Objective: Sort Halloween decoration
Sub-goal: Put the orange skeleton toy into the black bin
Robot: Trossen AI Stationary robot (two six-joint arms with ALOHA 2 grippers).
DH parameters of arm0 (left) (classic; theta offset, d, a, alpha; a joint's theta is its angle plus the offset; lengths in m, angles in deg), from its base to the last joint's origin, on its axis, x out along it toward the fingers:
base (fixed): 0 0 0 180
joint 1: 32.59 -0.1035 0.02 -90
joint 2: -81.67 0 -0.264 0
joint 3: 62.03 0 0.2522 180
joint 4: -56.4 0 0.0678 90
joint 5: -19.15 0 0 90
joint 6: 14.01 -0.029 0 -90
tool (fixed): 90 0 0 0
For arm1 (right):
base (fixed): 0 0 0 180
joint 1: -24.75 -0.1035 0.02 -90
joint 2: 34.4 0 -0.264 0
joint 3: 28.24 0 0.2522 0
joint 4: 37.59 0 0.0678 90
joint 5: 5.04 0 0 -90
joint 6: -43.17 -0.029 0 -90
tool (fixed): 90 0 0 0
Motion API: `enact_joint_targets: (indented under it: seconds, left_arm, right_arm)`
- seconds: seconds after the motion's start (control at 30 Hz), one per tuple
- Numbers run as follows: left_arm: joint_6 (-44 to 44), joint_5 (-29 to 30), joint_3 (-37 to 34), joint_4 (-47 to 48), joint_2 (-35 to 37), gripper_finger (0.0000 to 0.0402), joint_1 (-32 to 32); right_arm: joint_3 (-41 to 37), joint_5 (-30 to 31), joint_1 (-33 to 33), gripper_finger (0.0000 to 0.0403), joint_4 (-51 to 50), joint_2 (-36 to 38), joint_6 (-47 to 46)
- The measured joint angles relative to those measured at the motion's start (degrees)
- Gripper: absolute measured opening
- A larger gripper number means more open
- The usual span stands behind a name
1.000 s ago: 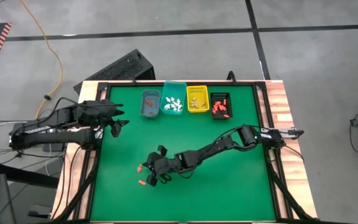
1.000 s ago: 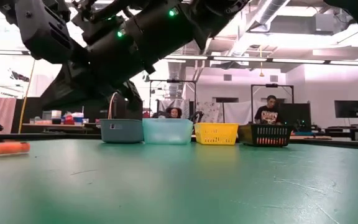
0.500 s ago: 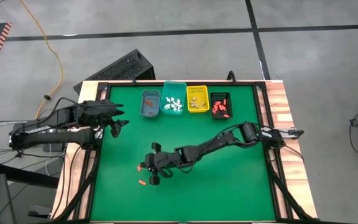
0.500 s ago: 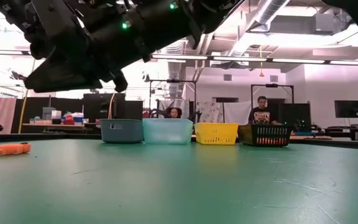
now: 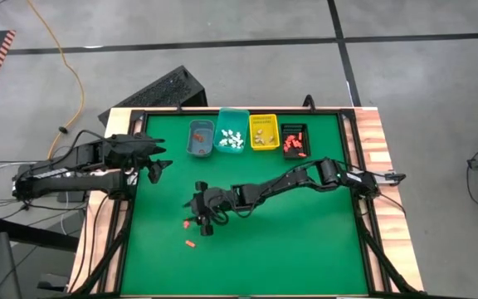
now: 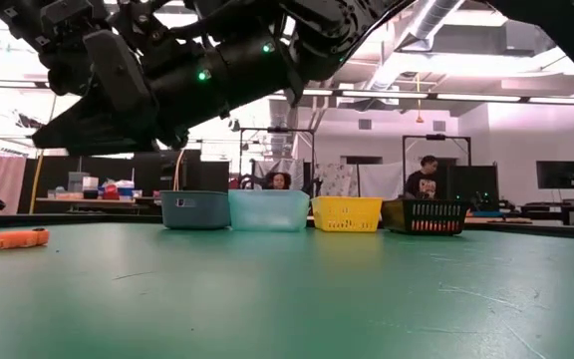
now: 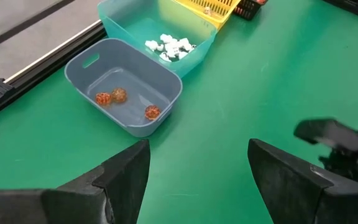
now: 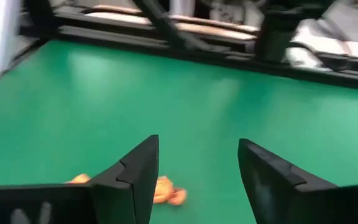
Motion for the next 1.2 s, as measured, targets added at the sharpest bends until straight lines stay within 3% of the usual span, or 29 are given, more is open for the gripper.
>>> enact_joint_targets:
  seconds: [0.63, 0.83, 0.97, 1.2]
  left_arm:
    - [-0.52, 2.89, 0.00, 0.08, -0.09, 0.0261, 0.00]
    - [-0.50, 2.93, 0.00, 0.15, -0.07, 0.0261, 0.00]
    - [-0.48, 2.95, 0.00, 1.05, -0.07, 0.0261, 0.00]
    - [-0.52, 2.96, 0.00, 1.62, -0.09, 0.0261, 0.00]
  right_arm:
    - [2.68, -4.19, 0.28, 0.0205, 5.06, -6.73, 4.04]
    - [10.93, -7.18, 0.29, 0.0205, 4.39, -13.35, 4.07]
    - [15.88, -6.69, 0.31, 0.0205, -3.37, -15.34, 3.61]
    - [17.01, -6.73, 0.68, 0.0200, -13.24, -14.94, 2.34]
